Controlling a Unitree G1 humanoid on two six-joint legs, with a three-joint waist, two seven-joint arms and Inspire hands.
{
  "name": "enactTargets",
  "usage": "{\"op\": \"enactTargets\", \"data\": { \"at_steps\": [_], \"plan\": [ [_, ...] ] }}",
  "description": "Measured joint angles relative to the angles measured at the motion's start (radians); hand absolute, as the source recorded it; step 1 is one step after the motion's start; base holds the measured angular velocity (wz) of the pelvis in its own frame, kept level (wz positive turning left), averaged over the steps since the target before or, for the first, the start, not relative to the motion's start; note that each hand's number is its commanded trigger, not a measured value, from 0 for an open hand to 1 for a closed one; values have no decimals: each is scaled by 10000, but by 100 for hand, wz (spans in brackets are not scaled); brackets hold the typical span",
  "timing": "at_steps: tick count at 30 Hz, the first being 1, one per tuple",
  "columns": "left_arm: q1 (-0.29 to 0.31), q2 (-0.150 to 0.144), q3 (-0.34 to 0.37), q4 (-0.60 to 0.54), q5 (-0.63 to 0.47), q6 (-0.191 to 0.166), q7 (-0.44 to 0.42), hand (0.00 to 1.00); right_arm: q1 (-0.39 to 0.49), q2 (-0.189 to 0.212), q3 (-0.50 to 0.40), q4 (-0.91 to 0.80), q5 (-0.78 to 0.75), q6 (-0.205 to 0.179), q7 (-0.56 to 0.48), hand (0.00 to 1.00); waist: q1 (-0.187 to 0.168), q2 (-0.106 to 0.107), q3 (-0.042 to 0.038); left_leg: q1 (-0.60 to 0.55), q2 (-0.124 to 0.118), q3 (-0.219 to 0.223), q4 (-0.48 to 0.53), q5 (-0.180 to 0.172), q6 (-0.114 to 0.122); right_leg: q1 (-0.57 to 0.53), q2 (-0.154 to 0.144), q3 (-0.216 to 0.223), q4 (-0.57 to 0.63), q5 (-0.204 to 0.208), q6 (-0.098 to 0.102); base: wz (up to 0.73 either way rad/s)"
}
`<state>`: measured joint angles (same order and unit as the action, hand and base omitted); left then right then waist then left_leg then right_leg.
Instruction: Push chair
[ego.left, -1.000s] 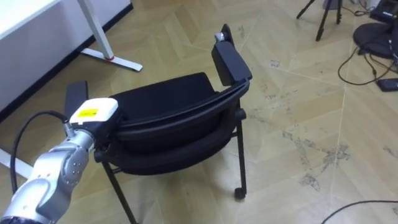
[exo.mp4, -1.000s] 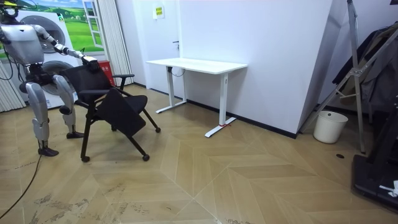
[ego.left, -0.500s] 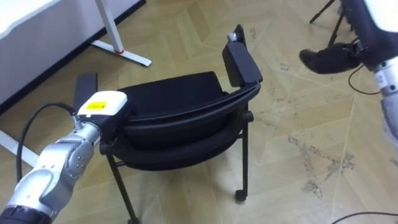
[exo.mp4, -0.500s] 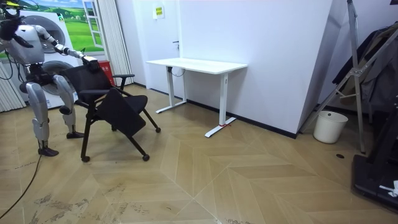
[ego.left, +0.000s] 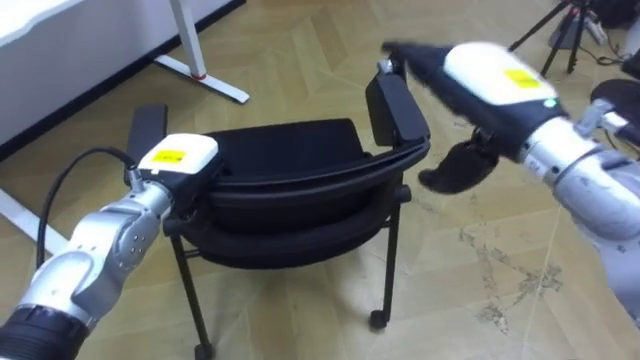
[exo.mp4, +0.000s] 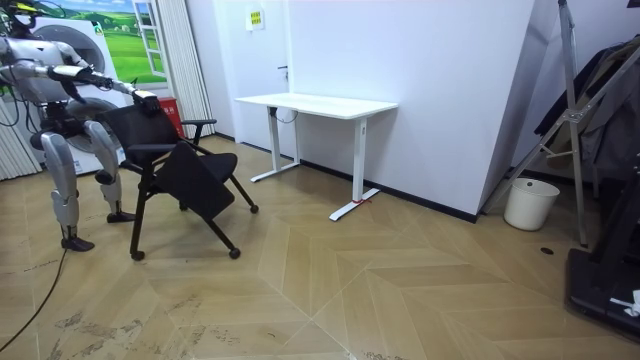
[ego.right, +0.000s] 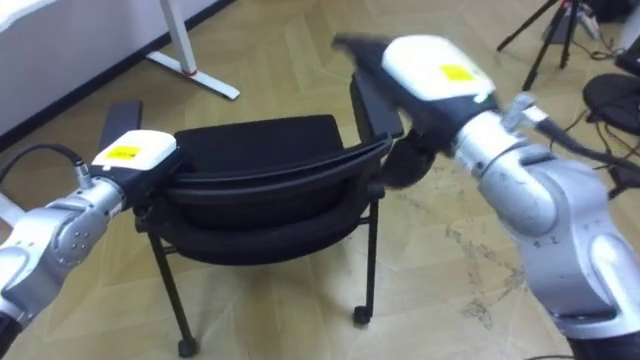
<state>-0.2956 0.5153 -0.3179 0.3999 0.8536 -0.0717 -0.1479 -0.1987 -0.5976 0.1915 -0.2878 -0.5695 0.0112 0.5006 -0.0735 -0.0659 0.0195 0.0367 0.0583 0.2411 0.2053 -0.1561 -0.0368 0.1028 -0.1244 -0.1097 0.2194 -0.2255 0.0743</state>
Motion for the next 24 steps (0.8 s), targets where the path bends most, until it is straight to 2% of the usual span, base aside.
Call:
{"op": "enactTargets", "data": {
  "at_steps": [5,10,17,24],
  "plan": [
    [77,-19,-53,167,-221,-39,202,100,1,1,581,1,-266,25,779,0,25,213,-10,88,3,20,-89,16,-26,26,6,8,0,0,-1,-2],
    [36,-13,-57,154,-218,-149,242,100,1,-1,997,5,-622,32,1290,0,168,180,2,61,4,30,-117,19,-31,-14,15,8,-4,0,-1,-1],
    [-273,-21,-424,97,-256,-247,251,100,2,-9,1730,42,-671,18,1896,0,472,157,-1,-125,4,-48,-76,19,-30,-135,17,-74,-5,3,-5,3],
    [-344,-148,-463,123,-180,-197,250,100,5,120,1793,575,-1048,-120,1496,0,513,154,-7,-186,5,-134,-18,19,-30,-140,16,-160,-6,4,-6,2]
  ]
}}
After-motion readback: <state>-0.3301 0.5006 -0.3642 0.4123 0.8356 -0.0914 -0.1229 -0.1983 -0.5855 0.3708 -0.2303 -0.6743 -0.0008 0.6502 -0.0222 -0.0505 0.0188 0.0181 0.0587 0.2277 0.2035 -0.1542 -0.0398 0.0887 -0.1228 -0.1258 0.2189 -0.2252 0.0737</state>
